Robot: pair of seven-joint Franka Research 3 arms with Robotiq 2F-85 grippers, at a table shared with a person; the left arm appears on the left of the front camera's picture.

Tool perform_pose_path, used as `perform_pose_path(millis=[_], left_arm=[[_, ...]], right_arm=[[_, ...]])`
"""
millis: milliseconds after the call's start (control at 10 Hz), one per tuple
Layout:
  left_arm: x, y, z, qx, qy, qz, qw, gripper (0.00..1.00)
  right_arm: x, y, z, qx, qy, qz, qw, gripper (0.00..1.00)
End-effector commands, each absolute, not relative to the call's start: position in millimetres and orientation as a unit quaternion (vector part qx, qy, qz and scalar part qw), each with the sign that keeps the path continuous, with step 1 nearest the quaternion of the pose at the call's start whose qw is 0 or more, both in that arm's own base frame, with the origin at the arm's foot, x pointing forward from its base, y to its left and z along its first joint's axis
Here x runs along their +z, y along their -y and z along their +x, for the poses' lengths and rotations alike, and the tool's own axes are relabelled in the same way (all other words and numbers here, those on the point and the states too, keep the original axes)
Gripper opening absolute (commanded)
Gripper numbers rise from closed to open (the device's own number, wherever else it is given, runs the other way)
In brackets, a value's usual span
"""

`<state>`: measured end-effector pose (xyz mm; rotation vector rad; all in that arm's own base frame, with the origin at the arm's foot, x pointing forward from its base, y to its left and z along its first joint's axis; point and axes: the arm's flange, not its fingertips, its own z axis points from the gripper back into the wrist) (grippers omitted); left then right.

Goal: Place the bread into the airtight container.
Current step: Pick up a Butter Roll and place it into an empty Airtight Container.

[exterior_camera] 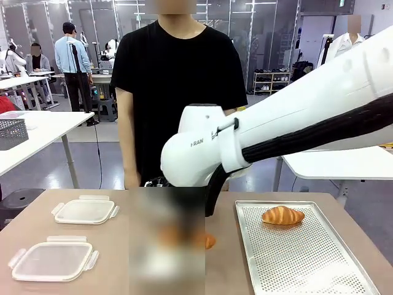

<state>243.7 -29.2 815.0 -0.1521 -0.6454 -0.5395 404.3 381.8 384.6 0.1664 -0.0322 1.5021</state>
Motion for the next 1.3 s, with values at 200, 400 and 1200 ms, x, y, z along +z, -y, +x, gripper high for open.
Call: perform_pose_path(millis=[200,400,1200], left_arm=[[817.7,28.8,244.2,-0.264,0.313,-0.073,0.909,1.00],[817.7,28.8,244.2,-0.264,0.313,-0.073,0.909,1.00],[817.7,28.8,244.2,-0.264,0.313,-0.073,0.909,1.00]], right_arm=[[360.7,-407.4,413.8,0.665,0.016,0.067,0.744,0.30],[351.0,-417.8,412.6,0.670,0.001,0.061,0.740,0.30],[354.3,-413.7,415.3,0.666,0.012,0.073,0.742,1.00]])
